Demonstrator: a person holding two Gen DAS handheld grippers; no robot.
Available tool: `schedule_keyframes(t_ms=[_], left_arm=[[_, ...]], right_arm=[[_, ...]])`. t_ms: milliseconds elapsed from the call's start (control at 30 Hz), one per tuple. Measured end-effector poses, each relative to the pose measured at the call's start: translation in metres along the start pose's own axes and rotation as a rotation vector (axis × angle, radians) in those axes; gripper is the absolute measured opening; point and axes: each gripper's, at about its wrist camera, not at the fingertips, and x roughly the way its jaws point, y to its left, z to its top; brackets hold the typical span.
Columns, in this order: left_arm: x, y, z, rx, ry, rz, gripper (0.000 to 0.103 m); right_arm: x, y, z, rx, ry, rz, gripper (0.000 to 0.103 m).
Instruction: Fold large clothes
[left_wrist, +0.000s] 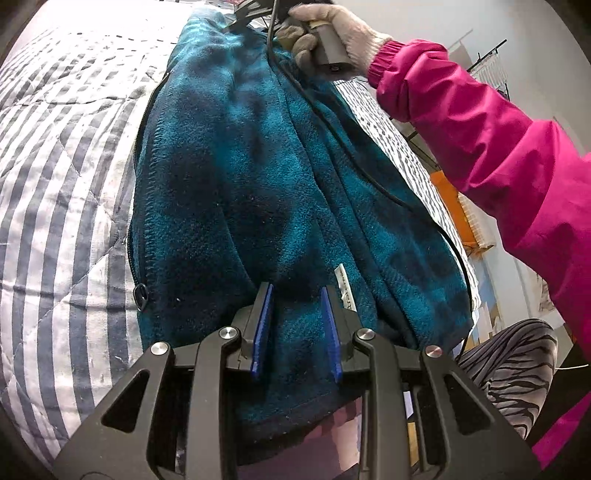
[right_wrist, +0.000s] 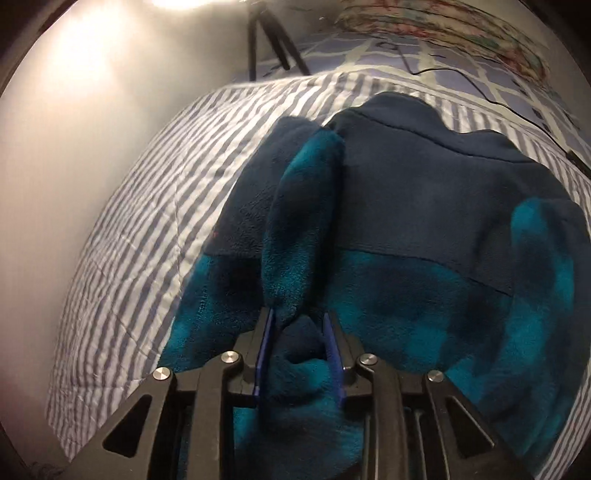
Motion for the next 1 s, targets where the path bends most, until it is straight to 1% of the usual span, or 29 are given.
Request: schedule_keyframes(t_ms=[33, 100, 133, 167, 200, 233, 300, 333, 367, 400, 433, 467, 533, 600, 633, 700, 733, 767, 800, 833, 867, 933, 967, 1000], left_arm=[[0.0, 0.001, 0.0, -0.003, -0.001, -0.003, 0.025], [0.001, 0.003, 0.0, -0.007, -0.002, -0.007, 0.025], [0.001, 0.004, 0.0, -0.008, -0.002, -0.008, 0.025], [0.0, 0.005, 0.0, -0.011, -0.003, -0.009, 0.025], [-0.002, 0.005, 0.0, -0.015, -0.003, -0.01, 0.025], [-0.001, 0.006, 0.0, -0.014, -0.003, -0.011, 0.025], [-0.001, 0.005, 0.0, -0.007, -0.001, -0.007, 0.025], [-0.001, 0.003, 0.0, -0.005, -0.001, -0.006, 0.025], [-0.001, 0.003, 0.0, -0.001, 0.0, -0.005, 0.025], [-0.001, 0.002, 0.0, 0.001, 0.0, -0.004, 0.025], [-0.001, 0.001, 0.0, 0.002, 0.001, -0.005, 0.025], [-0.001, 0.002, 0.0, 0.003, 0.002, -0.006, 0.025], [-0.001, 0.002, 0.0, 0.005, 0.0, -0.007, 0.025], [-0.001, 0.002, -0.001, 0.009, -0.003, -0.005, 0.025], [-0.001, 0.002, -0.001, 0.011, -0.004, -0.004, 0.025], [0.0, 0.001, -0.001, 0.011, -0.004, -0.005, 0.025], [0.0, 0.002, -0.001, 0.012, -0.004, -0.005, 0.025], [0.0, 0.001, -0.001, 0.012, -0.004, -0.006, 0.025], [-0.001, 0.002, -0.001, 0.012, -0.005, -0.007, 0.025], [-0.001, 0.001, -0.002, 0.013, -0.006, -0.007, 0.025], [-0.001, 0.001, -0.002, 0.013, -0.007, -0.007, 0.025], [-0.001, 0.001, -0.002, 0.011, -0.007, -0.007, 0.025], [-0.001, 0.002, -0.002, 0.012, -0.007, -0.007, 0.025], [-0.001, 0.002, -0.001, 0.012, -0.007, -0.006, 0.025]], right_arm=[[-0.006, 0.001, 0.002, -0.009, -0.016, 0.001, 0.028], [-0.021, 0.001, 0.008, -0.006, -0.08, 0.033, 0.031], [-0.025, -0.002, 0.013, 0.018, -0.111, 0.064, 0.038], [-0.025, -0.005, 0.019, 0.044, -0.121, 0.093, 0.051], [-0.023, -0.009, 0.024, 0.074, -0.129, 0.127, 0.056], [-0.018, -0.014, 0.029, 0.113, -0.135, 0.172, 0.058], [-0.009, -0.015, 0.032, 0.153, -0.127, 0.198, 0.056], [0.001, -0.016, 0.034, 0.169, -0.114, 0.213, 0.052], [0.006, -0.016, 0.036, 0.176, -0.108, 0.232, 0.036], [0.012, -0.015, 0.036, 0.183, -0.099, 0.262, 0.026], [0.014, -0.013, 0.035, 0.188, -0.095, 0.277, 0.01], [0.012, -0.01, 0.035, 0.176, -0.106, 0.255, 0.005], [0.002, -0.009, 0.035, 0.155, -0.133, 0.182, 0.004], [-0.002, -0.025, 0.034, 0.2, -0.149, 0.162, 0.004], [0.004, -0.033, 0.033, 0.215, -0.147, 0.141, 0.003], [0.022, -0.034, 0.029, 0.203, -0.093, 0.106, 0.003], [0.028, -0.028, 0.027, 0.17, -0.085, 0.071, 0.003], [0.027, -0.025, 0.028, 0.157, -0.096, 0.063, 0.005], [0.023, -0.024, 0.031, 0.156, -0.102, 0.082, 0.007], [0.019, -0.025, 0.033, 0.164, -0.104, 0.099, 0.013], [0.013, -0.029, 0.037, 0.184, -0.122, 0.143, 0.03], [0.003, -0.039, 0.044, 0.239, -0.167, 0.215, 0.051], [0.002, -0.043, 0.046, 0.262, -0.181, 0.235, 0.054], [0.003, -0.047, 0.051, 0.286, -0.188, 0.245, 0.054]])
